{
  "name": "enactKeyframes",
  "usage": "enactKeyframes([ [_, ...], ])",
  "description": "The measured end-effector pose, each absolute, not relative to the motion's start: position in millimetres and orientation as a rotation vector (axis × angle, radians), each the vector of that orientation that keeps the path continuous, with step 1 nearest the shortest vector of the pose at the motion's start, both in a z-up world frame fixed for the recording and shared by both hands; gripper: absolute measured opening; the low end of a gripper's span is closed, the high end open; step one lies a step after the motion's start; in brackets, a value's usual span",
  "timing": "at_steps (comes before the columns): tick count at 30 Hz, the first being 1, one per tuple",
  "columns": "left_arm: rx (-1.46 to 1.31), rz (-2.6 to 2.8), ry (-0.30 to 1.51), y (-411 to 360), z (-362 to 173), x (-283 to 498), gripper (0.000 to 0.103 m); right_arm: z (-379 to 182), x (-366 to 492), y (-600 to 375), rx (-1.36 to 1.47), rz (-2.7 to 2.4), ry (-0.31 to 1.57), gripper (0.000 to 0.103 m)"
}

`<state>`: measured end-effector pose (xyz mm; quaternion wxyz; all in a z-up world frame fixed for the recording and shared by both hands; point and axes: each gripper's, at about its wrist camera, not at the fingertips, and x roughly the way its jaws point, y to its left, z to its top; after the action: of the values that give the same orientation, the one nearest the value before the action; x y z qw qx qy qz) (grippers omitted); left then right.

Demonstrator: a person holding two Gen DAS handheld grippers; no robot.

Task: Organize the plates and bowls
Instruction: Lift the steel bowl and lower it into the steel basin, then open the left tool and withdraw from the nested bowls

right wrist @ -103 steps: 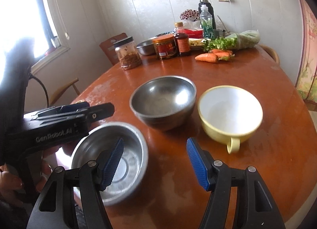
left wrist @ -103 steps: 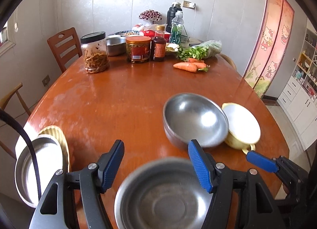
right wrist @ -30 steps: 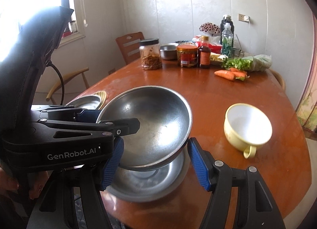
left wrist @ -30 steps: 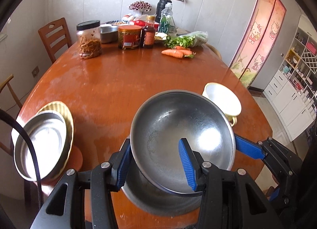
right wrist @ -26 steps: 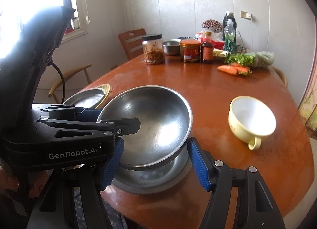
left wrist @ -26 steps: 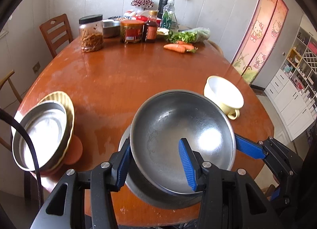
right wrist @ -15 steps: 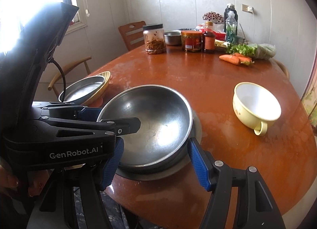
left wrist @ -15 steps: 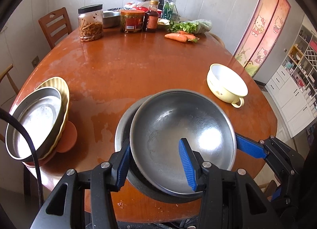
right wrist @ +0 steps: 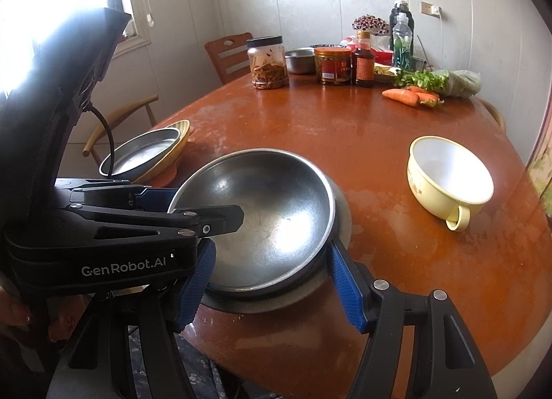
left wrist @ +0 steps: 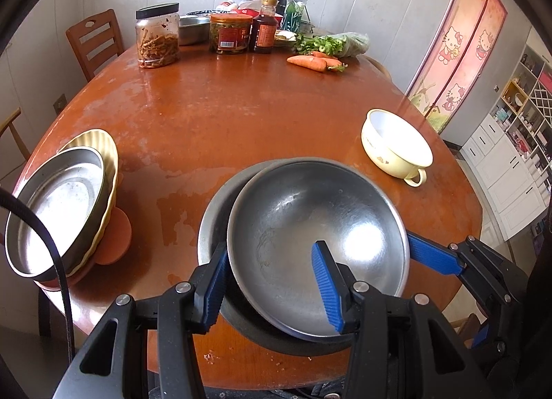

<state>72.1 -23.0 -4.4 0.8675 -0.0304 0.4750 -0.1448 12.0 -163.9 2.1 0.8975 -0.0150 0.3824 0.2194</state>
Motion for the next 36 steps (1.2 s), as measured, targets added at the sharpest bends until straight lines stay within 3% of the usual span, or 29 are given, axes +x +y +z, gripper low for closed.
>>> enactKeyframes([
  [36, -0.003, -0.302, 0.895, -62, 47, 84, 0.055, 36, 24, -219, 0.044, 0.388, 0.698, 0.069],
])
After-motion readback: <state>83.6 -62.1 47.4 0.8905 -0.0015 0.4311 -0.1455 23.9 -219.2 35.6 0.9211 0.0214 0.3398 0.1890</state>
